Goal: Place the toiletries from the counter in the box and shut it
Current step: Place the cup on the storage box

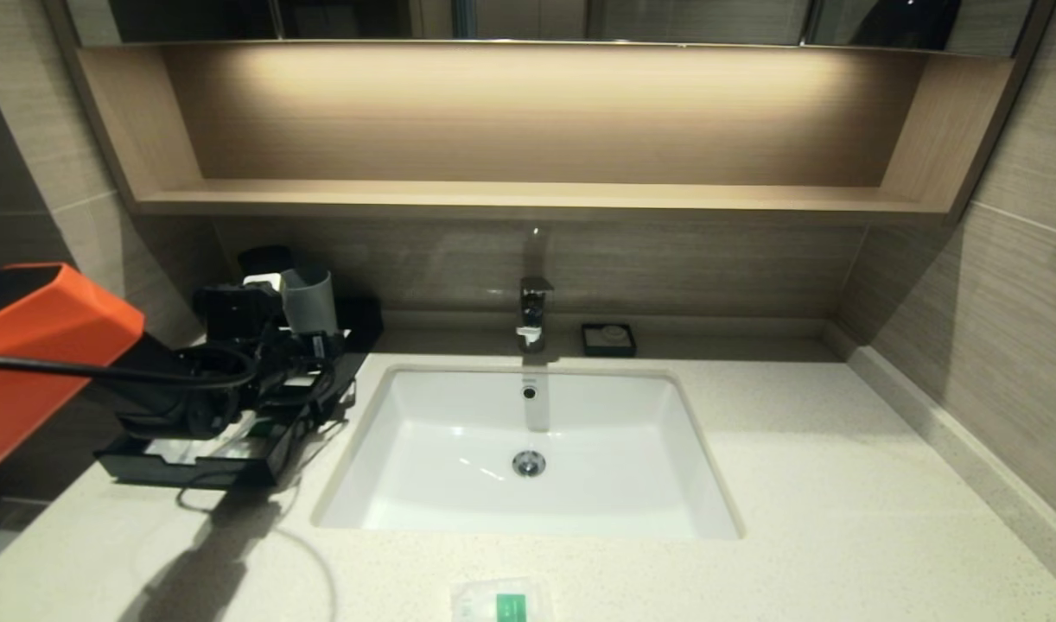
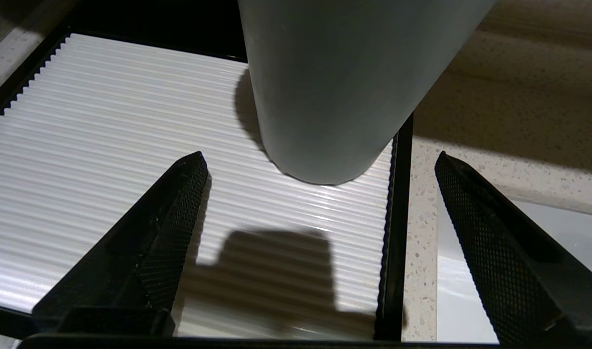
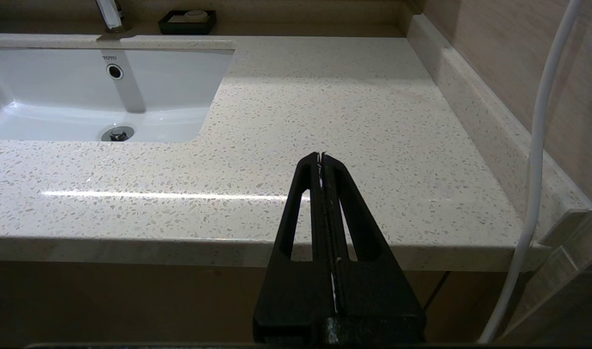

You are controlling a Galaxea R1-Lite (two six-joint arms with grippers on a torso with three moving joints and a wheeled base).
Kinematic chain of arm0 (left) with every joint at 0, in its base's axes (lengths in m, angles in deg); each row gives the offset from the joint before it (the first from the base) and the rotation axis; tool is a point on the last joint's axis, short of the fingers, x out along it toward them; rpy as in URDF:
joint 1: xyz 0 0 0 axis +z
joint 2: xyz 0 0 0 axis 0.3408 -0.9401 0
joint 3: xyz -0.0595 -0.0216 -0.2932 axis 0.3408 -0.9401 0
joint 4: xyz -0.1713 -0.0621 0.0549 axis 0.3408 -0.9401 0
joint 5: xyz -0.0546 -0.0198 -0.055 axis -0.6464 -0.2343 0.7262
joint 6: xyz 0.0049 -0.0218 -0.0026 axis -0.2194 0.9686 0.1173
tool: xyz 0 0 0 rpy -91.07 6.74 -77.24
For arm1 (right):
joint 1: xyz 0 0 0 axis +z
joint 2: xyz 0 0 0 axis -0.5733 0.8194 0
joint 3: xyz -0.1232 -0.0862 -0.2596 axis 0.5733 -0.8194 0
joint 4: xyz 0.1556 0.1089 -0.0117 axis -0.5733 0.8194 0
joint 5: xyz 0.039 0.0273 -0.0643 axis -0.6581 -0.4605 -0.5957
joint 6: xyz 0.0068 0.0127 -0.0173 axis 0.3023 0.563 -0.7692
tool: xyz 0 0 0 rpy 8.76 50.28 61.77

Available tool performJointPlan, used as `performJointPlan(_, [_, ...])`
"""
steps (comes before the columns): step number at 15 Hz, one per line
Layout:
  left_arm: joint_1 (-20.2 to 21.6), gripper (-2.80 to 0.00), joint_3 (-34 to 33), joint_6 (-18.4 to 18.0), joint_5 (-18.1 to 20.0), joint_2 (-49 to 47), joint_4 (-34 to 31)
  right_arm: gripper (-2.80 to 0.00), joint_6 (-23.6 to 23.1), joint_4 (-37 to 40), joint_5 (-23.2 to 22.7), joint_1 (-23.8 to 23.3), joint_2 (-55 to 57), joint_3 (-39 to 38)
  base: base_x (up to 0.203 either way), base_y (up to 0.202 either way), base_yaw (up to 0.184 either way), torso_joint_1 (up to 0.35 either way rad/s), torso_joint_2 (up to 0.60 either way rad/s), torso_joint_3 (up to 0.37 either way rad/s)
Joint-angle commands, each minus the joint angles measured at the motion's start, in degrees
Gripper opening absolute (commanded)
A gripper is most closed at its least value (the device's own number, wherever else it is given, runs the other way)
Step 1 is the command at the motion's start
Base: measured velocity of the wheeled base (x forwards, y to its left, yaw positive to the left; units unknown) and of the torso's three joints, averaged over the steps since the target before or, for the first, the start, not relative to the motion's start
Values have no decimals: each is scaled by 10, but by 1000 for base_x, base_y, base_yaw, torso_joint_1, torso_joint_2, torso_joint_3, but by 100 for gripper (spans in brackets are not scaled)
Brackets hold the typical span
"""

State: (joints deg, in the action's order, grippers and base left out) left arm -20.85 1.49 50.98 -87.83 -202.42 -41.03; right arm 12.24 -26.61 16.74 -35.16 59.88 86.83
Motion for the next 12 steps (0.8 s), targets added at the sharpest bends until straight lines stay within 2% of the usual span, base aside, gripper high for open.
performJointPlan(1, [3,0,1,-2,-1,-11,15,-280,0,0,-1,0,0,-1,0,0,0,0,0,0])
performJointPlan(12, [6,0,18,-5,-1,-32,28,-280,0,0,0,0,0,-1,0,0,0,0,0,0])
